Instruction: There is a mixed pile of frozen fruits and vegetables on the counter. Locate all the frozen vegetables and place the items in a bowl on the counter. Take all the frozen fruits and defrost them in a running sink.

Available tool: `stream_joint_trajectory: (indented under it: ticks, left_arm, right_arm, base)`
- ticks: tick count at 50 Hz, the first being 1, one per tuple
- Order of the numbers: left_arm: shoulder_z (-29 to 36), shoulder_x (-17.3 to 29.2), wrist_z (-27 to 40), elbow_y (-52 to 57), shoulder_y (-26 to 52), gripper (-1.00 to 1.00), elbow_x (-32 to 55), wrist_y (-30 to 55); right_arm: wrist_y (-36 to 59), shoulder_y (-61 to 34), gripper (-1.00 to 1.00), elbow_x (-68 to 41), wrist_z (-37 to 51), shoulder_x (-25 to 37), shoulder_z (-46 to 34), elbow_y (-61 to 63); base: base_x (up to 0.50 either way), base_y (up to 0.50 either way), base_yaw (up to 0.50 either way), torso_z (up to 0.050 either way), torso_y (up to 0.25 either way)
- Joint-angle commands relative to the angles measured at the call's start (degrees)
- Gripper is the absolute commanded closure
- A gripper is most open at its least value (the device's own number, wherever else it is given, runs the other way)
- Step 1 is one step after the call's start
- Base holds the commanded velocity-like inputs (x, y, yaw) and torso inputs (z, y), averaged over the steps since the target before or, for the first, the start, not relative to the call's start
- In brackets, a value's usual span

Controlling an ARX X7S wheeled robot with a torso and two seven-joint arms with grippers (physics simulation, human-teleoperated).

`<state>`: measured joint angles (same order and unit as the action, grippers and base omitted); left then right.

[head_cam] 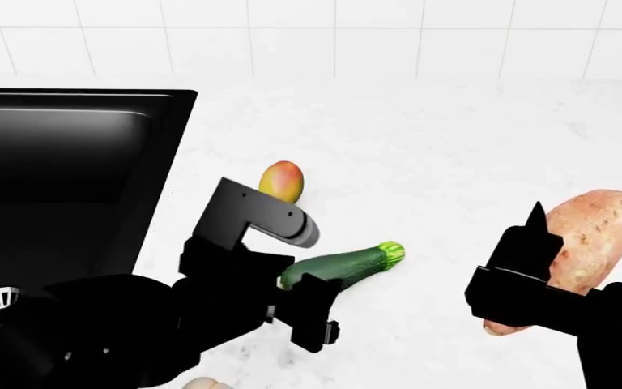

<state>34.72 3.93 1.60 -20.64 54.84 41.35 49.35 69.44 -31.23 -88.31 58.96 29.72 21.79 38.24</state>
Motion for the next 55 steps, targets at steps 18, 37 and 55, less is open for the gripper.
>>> stream_joint_trajectory:
  ticks: [18, 37, 55]
  left_arm:
    - [-14.1, 11.5, 17.8, 33.4, -7.8, 1.0, 8.8, 1.8]
    - [-39.0, 28.3, 28.4, 54.1, -23.0, 1.0, 22.8, 2.3]
    - [-41.8, 30.2, 30.5, 55.5, -23.7, 1.0, 25.0, 2.5]
  right_arm:
    - [0.2, 0.4, 1.0, 4.7, -6.2, 1.9, -3.0, 2.0]
    - [-2.2, 1.4, 1.0, 14.4, -16.3, 3.6, -7.4, 6.4]
    - [-0.4, 0.7, 1.0, 10.8, -11.9, 5.6, -6.8, 6.3]
  base:
    - [0.0, 0.0, 0.0, 0.0, 0.001]
    - [0.0, 0.0, 0.0, 0.0, 0.001]
    - [-0.03, 0.0, 0.0, 0.0, 0.001]
